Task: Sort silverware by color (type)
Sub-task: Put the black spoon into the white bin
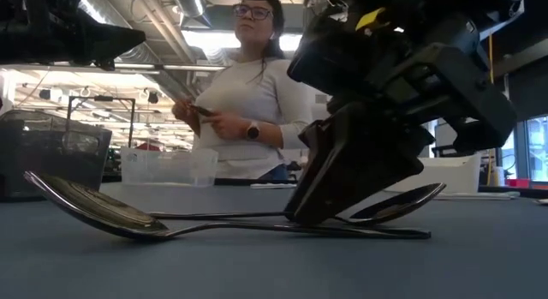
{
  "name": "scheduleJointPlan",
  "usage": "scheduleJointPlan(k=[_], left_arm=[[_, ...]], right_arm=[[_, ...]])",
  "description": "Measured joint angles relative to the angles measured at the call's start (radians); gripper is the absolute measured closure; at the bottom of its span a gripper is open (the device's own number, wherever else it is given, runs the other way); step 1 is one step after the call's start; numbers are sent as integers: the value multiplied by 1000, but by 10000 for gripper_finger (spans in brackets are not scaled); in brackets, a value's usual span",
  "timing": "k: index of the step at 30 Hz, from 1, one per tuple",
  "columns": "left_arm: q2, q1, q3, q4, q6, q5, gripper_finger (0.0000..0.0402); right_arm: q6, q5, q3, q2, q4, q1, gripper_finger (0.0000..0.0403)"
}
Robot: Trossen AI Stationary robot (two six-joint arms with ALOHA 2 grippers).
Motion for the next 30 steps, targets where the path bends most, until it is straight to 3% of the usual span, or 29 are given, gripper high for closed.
scheduleJointPlan(k=[8,13,18,25,30], left_arm=[[0,0,0,-1,0,0,397],[0,0,0,-12,0,0,397],[0,0,0,0,6,-3,397],[0,0,0,-28,-26,-1,397],[0,0,0,-20,-19,-1,397]], right_arm=[[-57,-29,1,-3,-22,-27,394],[-58,13,2,-7,-59,-43,383],[-126,99,-3,-47,-104,-48,398],[-132,228,-6,-168,-294,-52,400],[-132,230,-50,-249,-348,-87,400]])
